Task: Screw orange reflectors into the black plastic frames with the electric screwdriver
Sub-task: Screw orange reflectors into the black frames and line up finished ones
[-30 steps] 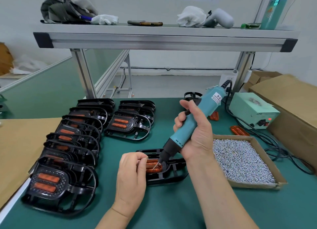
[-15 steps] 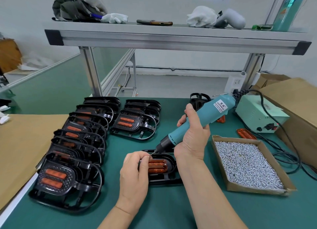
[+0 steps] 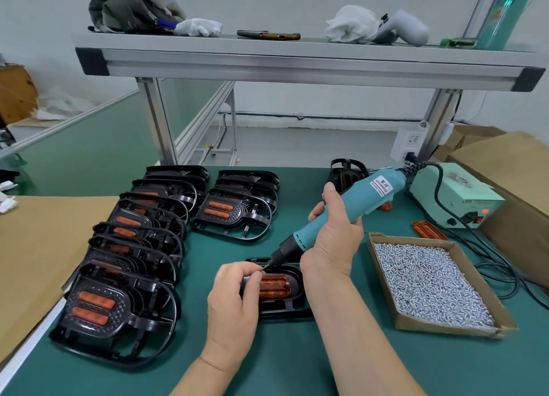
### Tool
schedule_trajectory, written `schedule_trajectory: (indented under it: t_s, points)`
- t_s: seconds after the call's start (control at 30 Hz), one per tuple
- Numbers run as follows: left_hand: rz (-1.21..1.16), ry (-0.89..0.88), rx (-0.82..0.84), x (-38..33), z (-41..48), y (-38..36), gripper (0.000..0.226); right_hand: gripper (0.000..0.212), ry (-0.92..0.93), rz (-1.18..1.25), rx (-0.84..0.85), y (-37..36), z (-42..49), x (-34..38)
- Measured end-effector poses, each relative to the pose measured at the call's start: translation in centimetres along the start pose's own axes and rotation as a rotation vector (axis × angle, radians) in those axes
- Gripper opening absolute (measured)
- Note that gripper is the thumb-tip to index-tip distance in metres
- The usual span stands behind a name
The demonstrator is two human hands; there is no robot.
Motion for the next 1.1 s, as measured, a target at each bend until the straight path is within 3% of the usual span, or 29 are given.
schedule_trajectory:
  t_s: [0.27, 0.4, 0.5, 0.57, 0.8, 1.1]
  points:
    - [0.057, -0.126, 0.020, -0.5, 0.0, -0.3, 0.007, 0.026, -0.020, -0.076, -0.026, 0.9, 1.1, -0.5]
    - [0.108, -0.087, 0.069, -0.2, 0.0, -0.4, 0.034, 0.026, 0.004, -0.061, 0.023, 0.1, 1.0, -0.5]
    - [0.181, 0.114, 0.162, 2.0, -0.4, -0.4, 0.099, 0.025, 0.062, -0.061, 0.065, -0.7, 0.9, -0.2]
    - [0.212, 0.197, 0.203, 2.9, -0.8, -0.2, 0.121, 0.023, 0.106, -0.066, 0.108, -1.2, 0.7, -0.1]
    - [0.283, 0.250, 0.364, 3.6, -0.5, -1.0, 0.147, 0.022, 0.228, -0.166, 0.311, -3.7, -1.3, -0.9]
    - [0.305, 0.225, 0.369, 3.9, -0.5, -1.1, 0.152, 0.023, 0.287, -0.271, 0.417, -4.6, -2.7, -2.3]
Point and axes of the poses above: each hand's wrist, its own z-axis towards the middle knuckle, its own y-axis out of the back of the hand, x = y × z, the point moved 8 cm from there along z, towards the middle knuckle, and after that the axes turned 3 degrees about -x, right-handed, at the moved point
